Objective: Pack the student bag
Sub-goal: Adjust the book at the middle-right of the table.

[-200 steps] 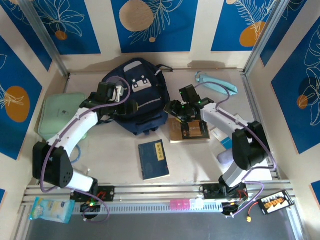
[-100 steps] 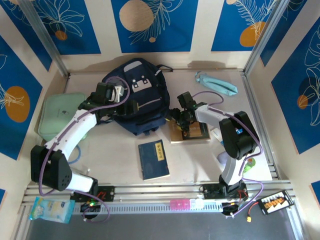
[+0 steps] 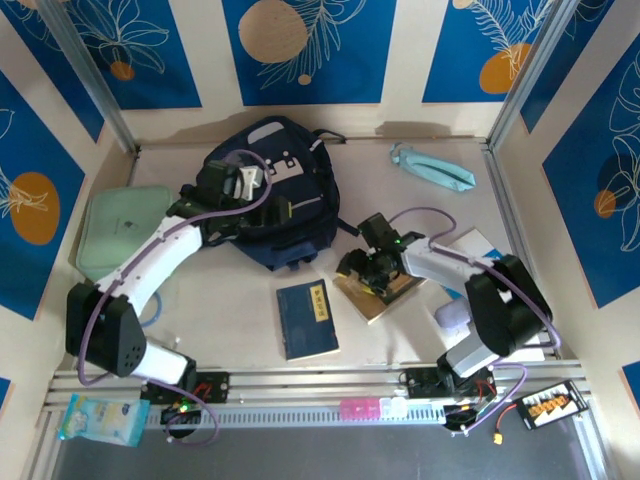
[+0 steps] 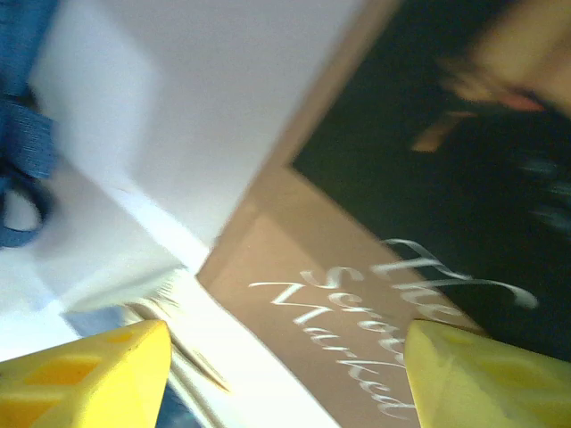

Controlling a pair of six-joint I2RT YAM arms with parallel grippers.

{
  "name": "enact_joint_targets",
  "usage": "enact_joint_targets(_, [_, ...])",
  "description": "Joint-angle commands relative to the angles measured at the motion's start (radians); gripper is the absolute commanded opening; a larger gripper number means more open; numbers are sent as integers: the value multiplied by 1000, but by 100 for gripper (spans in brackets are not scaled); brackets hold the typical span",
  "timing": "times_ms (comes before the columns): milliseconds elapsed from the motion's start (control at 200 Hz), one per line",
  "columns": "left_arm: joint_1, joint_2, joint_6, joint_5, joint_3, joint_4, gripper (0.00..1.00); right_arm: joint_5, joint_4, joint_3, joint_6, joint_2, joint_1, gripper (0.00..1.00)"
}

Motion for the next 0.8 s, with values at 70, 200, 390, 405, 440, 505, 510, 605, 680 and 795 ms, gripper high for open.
enact_joint_targets(70, [-145, 105, -42, 28, 64, 62, 100, 223, -256, -19, -27, -210, -76, 70])
enact_joint_targets(200, [-253, 214, -63, 46, 119, 81, 99, 283, -330, -78, 20, -313, -181, 69])
enact_joint_targets(390, [-374, 357, -54, 38, 204, 57, 95, 203, -269, -201, 61, -358, -280, 68])
enact_joint_targets(405, [-380, 367, -55, 37, 209, 54, 95, 195, -260, -207, 60, -356, -287, 68])
enact_joint_targets(440, [-392, 389, -54, 37, 226, 45, 94, 176, -228, -221, 49, -348, -300, 68])
enact_joint_targets(505, [-407, 426, -52, 37, 254, 26, 93, 125, -163, -236, 9, -326, -329, 67])
enact_joint_targets(510, [-409, 429, -52, 37, 256, 24, 93, 121, -159, -235, 6, -324, -332, 67])
enact_joint_targets(605, [-422, 477, -45, 44, 299, -12, 90, 36, -87, -238, -68, -280, -403, 61])
enact_joint_targets(680, [-430, 508, -39, 46, 327, -37, 89, 1, -48, -227, -114, -244, -443, 55])
enact_joint_targets(795, [-435, 543, -33, 45, 355, -57, 87, -10, -19, -190, -174, -176, -470, 49])
